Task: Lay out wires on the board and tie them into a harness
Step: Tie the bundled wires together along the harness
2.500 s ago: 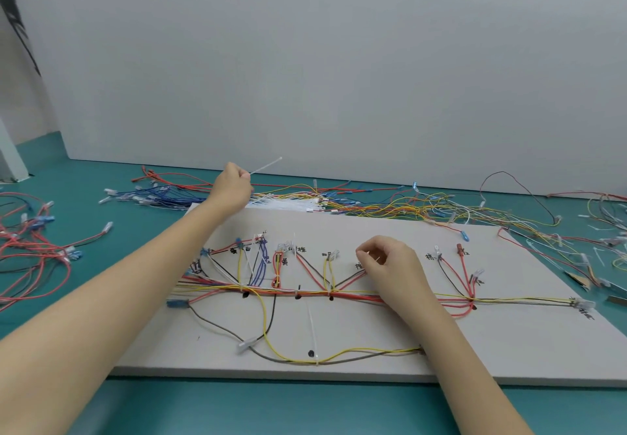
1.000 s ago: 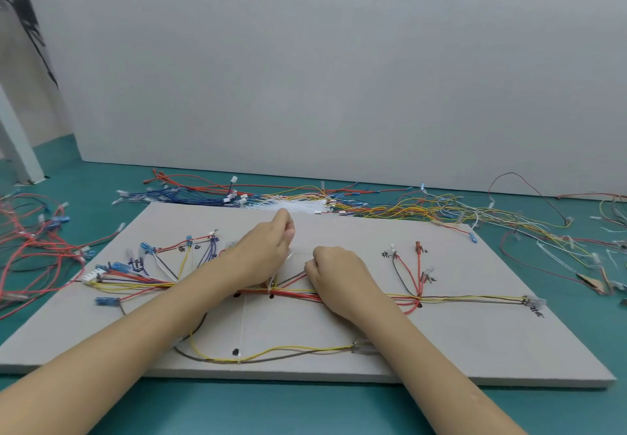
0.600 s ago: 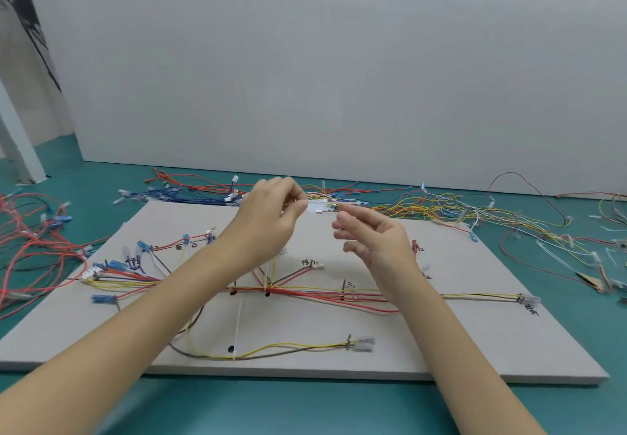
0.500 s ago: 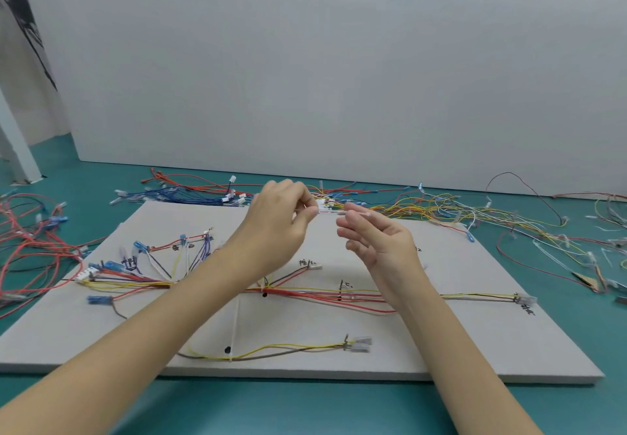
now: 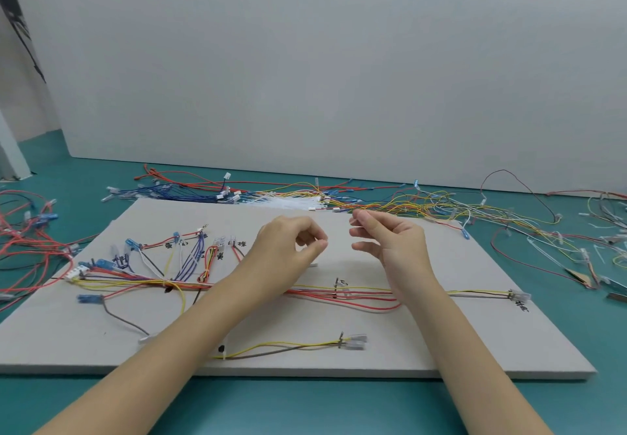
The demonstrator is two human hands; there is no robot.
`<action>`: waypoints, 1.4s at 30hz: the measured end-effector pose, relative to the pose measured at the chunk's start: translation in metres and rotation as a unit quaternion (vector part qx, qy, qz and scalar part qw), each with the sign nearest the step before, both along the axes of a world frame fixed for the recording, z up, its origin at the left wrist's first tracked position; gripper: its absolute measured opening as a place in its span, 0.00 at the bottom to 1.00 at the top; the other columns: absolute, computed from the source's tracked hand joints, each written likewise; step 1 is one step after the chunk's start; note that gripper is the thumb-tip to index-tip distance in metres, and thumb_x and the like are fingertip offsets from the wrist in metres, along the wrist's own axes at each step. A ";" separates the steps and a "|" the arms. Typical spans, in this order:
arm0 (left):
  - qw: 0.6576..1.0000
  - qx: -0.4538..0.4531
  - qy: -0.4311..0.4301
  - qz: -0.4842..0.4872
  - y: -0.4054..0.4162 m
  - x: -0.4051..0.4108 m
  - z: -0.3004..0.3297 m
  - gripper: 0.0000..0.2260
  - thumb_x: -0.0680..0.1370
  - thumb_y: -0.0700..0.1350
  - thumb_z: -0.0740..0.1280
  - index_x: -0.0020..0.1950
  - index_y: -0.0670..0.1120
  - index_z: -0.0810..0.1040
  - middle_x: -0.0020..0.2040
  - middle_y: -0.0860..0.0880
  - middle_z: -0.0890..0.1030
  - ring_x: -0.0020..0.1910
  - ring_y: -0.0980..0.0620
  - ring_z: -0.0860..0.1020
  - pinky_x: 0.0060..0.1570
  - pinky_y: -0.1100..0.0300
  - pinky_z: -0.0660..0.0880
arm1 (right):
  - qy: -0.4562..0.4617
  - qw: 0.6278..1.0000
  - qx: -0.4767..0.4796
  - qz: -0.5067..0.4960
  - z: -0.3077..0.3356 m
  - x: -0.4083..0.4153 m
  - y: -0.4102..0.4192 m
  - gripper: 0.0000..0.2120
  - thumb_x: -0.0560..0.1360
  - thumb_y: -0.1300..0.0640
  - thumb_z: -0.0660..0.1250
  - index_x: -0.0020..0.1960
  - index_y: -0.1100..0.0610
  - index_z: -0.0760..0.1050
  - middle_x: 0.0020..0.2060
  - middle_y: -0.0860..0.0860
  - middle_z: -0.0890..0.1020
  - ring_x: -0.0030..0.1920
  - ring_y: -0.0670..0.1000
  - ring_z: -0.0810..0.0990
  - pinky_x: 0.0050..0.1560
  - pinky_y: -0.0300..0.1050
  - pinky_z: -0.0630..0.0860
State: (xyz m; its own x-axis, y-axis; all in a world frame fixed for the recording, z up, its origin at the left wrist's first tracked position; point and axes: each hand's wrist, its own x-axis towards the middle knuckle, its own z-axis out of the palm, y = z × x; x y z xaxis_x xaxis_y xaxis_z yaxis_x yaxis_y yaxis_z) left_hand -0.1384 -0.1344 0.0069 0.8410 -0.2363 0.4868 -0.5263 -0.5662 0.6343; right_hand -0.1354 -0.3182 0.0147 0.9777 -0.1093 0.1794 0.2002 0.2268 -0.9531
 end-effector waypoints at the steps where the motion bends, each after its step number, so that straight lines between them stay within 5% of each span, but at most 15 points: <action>1: 0.999 0.019 0.025 -0.014 0.004 0.000 -0.002 0.03 0.74 0.51 0.72 0.45 0.54 0.81 0.38 0.59 0.81 0.45 0.59 0.77 0.52 0.54 0.72 | -0.007 0.999 -0.037 -0.010 0.001 0.001 -0.003 0.05 0.76 0.63 0.69 0.46 0.64 0.83 0.38 0.56 0.84 0.38 0.49 0.82 0.34 0.40 0.79; 6: 0.967 0.229 0.104 -0.036 0.021 0.002 -0.009 0.16 0.63 0.68 0.73 0.45 0.62 0.82 0.47 0.64 0.78 0.55 0.64 0.67 0.56 0.55 0.56 | -0.001 0.994 -0.104 -0.034 0.002 0.010 -0.022 0.03 0.74 0.68 0.69 0.46 0.67 0.81 0.36 0.59 0.84 0.34 0.51 0.83 0.35 0.40 0.81; 10: 0.969 0.236 0.067 -0.044 0.019 0.002 -0.014 0.08 0.70 0.61 0.73 0.35 0.61 0.78 0.41 0.64 0.77 0.52 0.66 0.66 0.56 0.56 0.52 | 0.003 0.986 -0.166 0.003 -0.004 0.014 -0.015 0.04 0.74 0.70 0.69 0.48 0.68 0.81 0.35 0.59 0.83 0.32 0.49 0.83 0.35 0.39 0.81; 19: 0.968 0.240 0.069 -0.036 0.017 -0.004 -0.019 0.05 0.77 0.58 0.66 0.44 0.58 0.75 0.42 0.62 0.77 0.51 0.63 0.68 0.62 0.54 0.50 | -0.005 0.936 -0.332 0.121 -0.021 0.013 0.001 0.04 0.72 0.68 0.72 0.42 0.61 0.84 0.35 0.51 0.85 0.34 0.43 0.79 0.38 0.33 0.75; 24: 0.962 0.265 -0.060 0.011 0.008 -0.016 -0.013 0.04 0.74 0.56 0.70 0.47 0.59 0.80 0.44 0.61 0.74 0.55 0.61 0.65 0.61 0.54 0.46 | 0.017 0.943 -0.309 0.124 -0.027 0.011 0.002 0.04 0.71 0.68 0.73 0.45 0.62 0.84 0.34 0.55 0.85 0.35 0.49 0.81 0.44 0.45 0.80; 28: 0.944 0.311 -0.109 0.004 0.001 -0.028 -0.013 0.09 0.74 0.55 0.64 0.47 0.59 0.83 0.43 0.60 0.77 0.53 0.59 0.65 0.57 0.53 0.52 | 0.008 0.942 -0.315 0.115 -0.027 0.011 0.003 0.08 0.71 0.67 0.73 0.45 0.55 0.83 0.33 0.52 0.85 0.34 0.47 0.83 0.45 0.41 0.80; 33: 0.955 0.291 0.007 -0.049 0.008 -0.029 -0.008 0.29 0.61 0.75 0.64 0.52 0.58 0.83 0.45 0.62 0.73 0.50 0.57 0.64 0.51 0.58 0.59 | 0.008 0.942 -0.315 0.111 -0.028 0.011 0.003 0.07 0.71 0.66 0.73 0.44 0.55 0.83 0.34 0.55 0.85 0.35 0.50 0.84 0.48 0.46 0.80; 37: 0.962 0.257 0.038 -0.085 0.007 -0.027 -0.005 0.23 0.66 0.68 0.71 0.51 0.54 0.84 0.44 0.60 0.74 0.50 0.57 0.66 0.51 0.58 0.67 | 0.009 0.943 -0.309 0.121 -0.027 0.010 0.002 0.07 0.71 0.66 0.73 0.43 0.55 0.83 0.33 0.54 0.85 0.35 0.49 0.83 0.45 0.42 0.80; 42: 0.947 0.304 -0.004 -0.098 0.008 -0.029 -0.009 0.17 0.74 0.65 0.65 0.52 0.55 0.83 0.47 0.59 0.74 0.50 0.57 0.67 0.53 0.57 0.67 | 0.015 0.948 -0.295 0.118 -0.027 0.009 0.002 0.06 0.72 0.68 0.72 0.46 0.58 0.82 0.32 0.53 0.85 0.34 0.47 0.83 0.43 0.39 0.79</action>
